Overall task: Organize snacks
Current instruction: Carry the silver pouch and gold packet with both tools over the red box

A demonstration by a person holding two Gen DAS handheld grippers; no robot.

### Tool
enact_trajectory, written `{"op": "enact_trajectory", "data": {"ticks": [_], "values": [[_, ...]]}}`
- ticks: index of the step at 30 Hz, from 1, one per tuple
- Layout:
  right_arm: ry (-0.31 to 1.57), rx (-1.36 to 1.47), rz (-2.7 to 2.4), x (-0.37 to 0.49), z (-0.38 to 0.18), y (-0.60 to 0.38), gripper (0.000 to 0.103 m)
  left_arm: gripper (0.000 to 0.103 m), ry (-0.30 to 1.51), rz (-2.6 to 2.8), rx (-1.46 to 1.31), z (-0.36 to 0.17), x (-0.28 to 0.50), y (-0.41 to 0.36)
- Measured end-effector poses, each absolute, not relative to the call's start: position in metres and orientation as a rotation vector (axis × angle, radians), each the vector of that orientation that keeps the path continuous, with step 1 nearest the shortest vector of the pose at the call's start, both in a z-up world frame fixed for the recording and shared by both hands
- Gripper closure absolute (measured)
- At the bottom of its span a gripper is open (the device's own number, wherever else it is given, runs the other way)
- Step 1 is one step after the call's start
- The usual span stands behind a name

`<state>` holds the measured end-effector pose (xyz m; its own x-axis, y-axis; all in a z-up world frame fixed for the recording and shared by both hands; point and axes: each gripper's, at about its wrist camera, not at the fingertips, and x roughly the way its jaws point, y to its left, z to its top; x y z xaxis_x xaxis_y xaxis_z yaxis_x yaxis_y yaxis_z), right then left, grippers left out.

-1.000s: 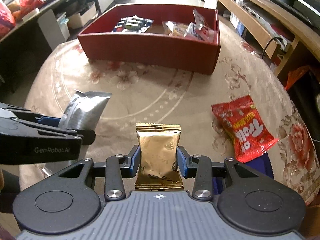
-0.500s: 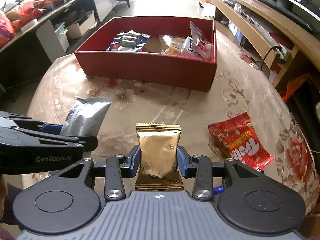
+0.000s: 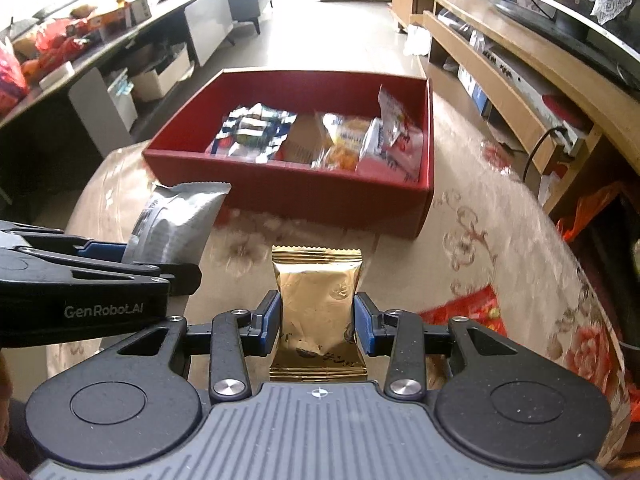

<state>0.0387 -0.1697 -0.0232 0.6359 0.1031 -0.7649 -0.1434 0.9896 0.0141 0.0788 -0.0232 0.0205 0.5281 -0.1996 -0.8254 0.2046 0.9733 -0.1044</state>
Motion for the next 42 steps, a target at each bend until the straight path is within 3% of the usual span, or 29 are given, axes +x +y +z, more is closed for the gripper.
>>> {"op": "enact_trajectory", "data": {"ticks": [19,42], "values": [[0.776,-0.014,0.116,0.119,0.012,-0.182,0.056,0.063,0.895,-0.200,-0.030,0.055,0.164,-0.037],[0.807,0.024,0.106,0.200,-0.014,-0.189,0.055,0.063,0.926,-0.160,-0.028,0.016,0.254,-0.050]]}}
